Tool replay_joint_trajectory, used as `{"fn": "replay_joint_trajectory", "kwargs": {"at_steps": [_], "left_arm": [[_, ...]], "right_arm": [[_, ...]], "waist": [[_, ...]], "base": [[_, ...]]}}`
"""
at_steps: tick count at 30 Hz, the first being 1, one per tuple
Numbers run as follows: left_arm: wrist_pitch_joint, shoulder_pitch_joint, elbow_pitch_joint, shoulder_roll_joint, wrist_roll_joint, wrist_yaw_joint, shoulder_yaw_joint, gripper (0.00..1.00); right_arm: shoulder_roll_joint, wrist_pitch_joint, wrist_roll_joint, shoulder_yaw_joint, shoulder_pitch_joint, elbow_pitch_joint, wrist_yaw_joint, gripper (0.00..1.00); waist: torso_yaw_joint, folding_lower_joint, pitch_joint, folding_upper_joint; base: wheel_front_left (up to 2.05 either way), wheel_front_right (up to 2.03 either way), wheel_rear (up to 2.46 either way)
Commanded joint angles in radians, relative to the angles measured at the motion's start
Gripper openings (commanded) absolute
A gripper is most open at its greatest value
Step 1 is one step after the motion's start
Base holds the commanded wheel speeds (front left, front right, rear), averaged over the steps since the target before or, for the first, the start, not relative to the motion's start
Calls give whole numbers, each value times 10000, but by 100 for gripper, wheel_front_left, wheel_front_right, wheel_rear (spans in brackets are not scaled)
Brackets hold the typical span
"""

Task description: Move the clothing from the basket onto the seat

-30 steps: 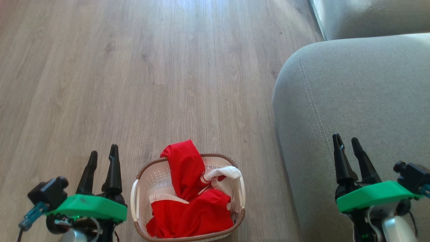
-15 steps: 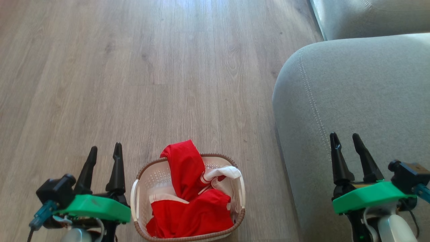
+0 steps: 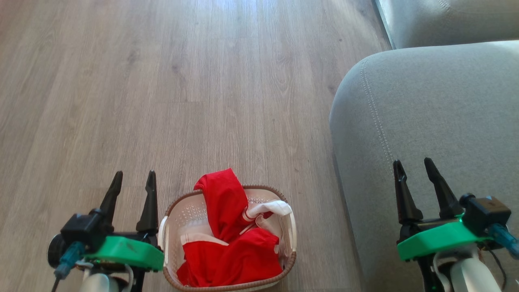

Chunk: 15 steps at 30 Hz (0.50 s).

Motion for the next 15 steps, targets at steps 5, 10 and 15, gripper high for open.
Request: {"fn": "replay_joint_trajectory", "kwargs": {"at_steps": [5,10,15], "left_arm": [[-286,-568,-427,153,838,69,251,100],[-432,-576,-507,149,1456,90,226,100],[-467,-572,-499,139,1601,100,232,100]], "right_arm": [[-12,-302,-798,275,-390,-489,-2,100],[-7,-449,-1382,309,-397,-567,-2,100],[-5,-485,-1521,322,-398,-565,-2,100]], "waist": [[5,0,11,0],[10,0,25,0],[8,0,26,0]], "base": [[0,0,0],[0,0,0],[0,0,0]]}}
